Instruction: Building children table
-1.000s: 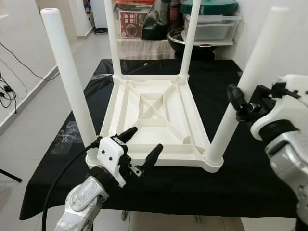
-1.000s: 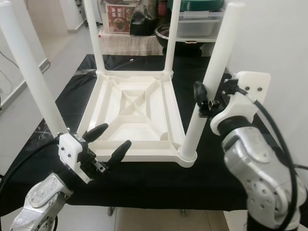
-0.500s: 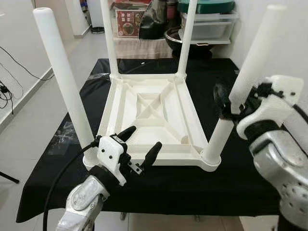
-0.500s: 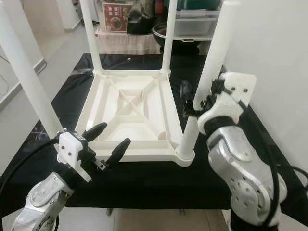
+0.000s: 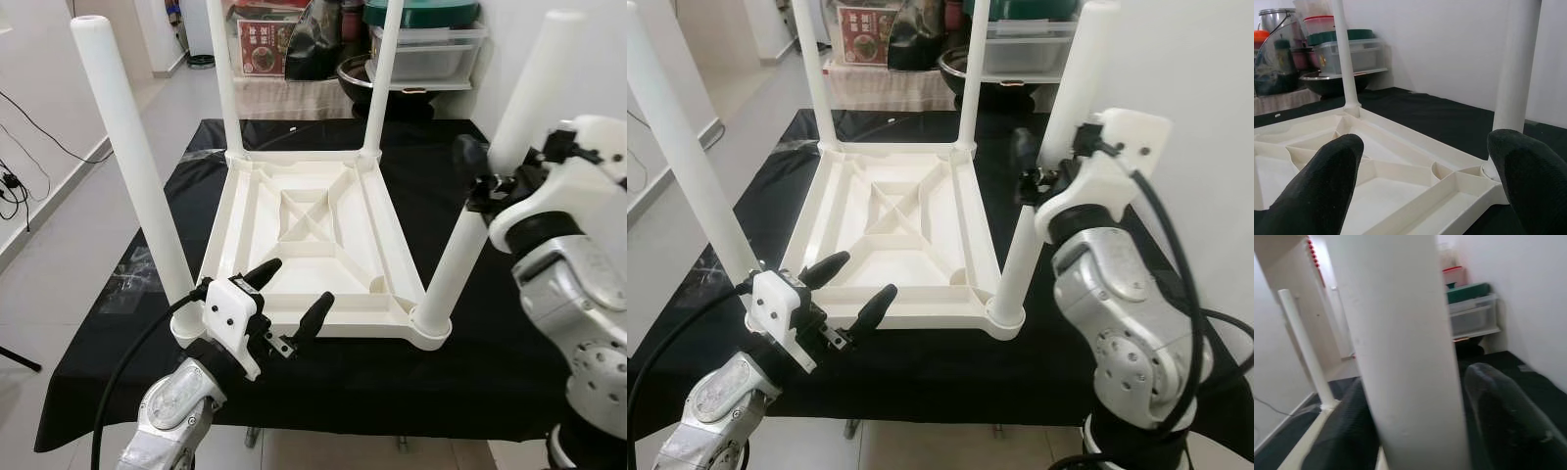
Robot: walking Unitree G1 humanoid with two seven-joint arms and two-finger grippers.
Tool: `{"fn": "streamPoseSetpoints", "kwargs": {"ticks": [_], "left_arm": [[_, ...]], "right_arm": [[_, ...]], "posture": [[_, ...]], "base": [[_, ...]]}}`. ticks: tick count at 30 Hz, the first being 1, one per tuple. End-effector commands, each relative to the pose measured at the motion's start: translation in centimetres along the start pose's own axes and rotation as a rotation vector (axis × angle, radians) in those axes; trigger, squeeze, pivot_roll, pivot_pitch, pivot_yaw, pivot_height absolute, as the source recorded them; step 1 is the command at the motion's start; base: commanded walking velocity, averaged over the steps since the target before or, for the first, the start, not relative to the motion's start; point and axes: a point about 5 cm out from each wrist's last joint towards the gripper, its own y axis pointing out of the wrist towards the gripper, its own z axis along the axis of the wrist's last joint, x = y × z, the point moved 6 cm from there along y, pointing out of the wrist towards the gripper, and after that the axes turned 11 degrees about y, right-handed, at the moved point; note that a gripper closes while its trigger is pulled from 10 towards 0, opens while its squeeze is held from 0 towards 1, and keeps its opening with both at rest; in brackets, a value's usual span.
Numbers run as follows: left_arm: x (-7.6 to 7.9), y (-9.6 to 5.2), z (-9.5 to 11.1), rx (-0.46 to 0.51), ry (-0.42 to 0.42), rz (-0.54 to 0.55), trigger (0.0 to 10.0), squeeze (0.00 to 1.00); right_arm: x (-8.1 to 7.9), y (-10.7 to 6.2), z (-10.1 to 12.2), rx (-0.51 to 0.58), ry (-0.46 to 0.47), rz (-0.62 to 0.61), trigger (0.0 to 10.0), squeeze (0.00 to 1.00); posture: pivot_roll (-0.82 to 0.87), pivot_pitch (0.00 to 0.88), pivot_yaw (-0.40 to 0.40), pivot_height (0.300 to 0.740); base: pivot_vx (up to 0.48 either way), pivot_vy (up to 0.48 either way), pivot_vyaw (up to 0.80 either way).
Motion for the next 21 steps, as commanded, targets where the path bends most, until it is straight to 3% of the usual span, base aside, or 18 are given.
{"fn": "streamPoseSetpoints", "kwargs": {"ticks": [1,5,9,11,12,13,14,17,18,19,21], "left_arm": [[0.0,-0.1,-0.4,-0.020,0.000,0.001,10.0,0.00],[0.0,-0.1,-0.4,-0.020,0.003,0.001,10.0,0.00],[-0.1,-0.2,-0.3,-0.020,0.007,0.001,10.0,0.00],[-0.2,-0.3,-0.2,-0.021,0.010,0.000,10.0,0.00],[-0.2,-0.3,-0.2,-0.021,0.010,0.000,10.0,0.00],[-0.2,-0.3,-0.2,-0.022,0.013,-0.003,10.0,0.00],[-0.3,-0.4,-0.1,-0.026,0.018,-0.008,10.0,0.00],[-0.3,-0.4,-0.1,-0.026,0.018,-0.008,10.0,0.00],[-0.3,-0.5,-0.1,-0.029,0.021,-0.011,10.0,0.00],[-0.3,-0.5,-0.1,-0.029,0.021,-0.011,10.0,0.00],[-0.5,-0.9,0.2,-0.037,0.031,-0.014,10.0,0.00]], "right_arm": [[2.3,0.5,0.5,0.019,0.033,-0.084,0.0,0.00],[3.4,0.7,0.4,0.012,0.054,-0.117,0.0,0.00],[6.7,1.0,-0.8,-0.028,0.117,-0.211,0.0,0.00],[9.6,1.1,-2.1,-0.063,0.175,-0.308,0.0,0.00],[9.6,1.1,-2.1,-0.063,0.175,-0.308,0.0,0.00],[11.0,1.1,-2.9,-0.083,0.219,-0.361,0.0,0.00],[13.5,1.2,-5.3,-0.146,0.254,-0.447,0.0,0.00],[13.5,1.2,-5.3,-0.146,0.254,-0.447,0.0,0.00],[15.0,0.9,-7.3,-0.200,0.242,-0.511,0.0,0.00],[15.0,0.9,-7.3,-0.200,0.242,-0.511,0.0,0.00],[16.9,0.1,-12.5,-0.345,0.203,-0.592,0.0,0.00]], "posture": [[-0.12,0.050,-0.043,0.740],[-0.12,0.049,-0.044,0.740],[-0.10,0.050,-0.040,0.740],[-0.09,0.054,-0.034,0.740],[-0.09,0.054,-0.034,0.740],[-0.09,0.061,-0.031,0.740],[-0.08,0.070,-0.025,0.740],[-0.08,0.070,-0.025,0.740],[-0.07,0.077,-0.022,0.740],[-0.07,0.077,-0.022,0.740],[-0.03,0.110,-0.014,0.740]], "base": [[0.000,0.000,0.00],[0.000,0.000,0.00],[0.000,0.000,0.00],[0.000,0.000,0.00],[0.000,0.000,0.00],[0.000,0.000,0.00],[0.000,0.000,0.00],[0.000,0.000,0.00],[0.000,0.000,0.00],[0.000,0.000,0.00],[0.000,0.000,0.00]]}}
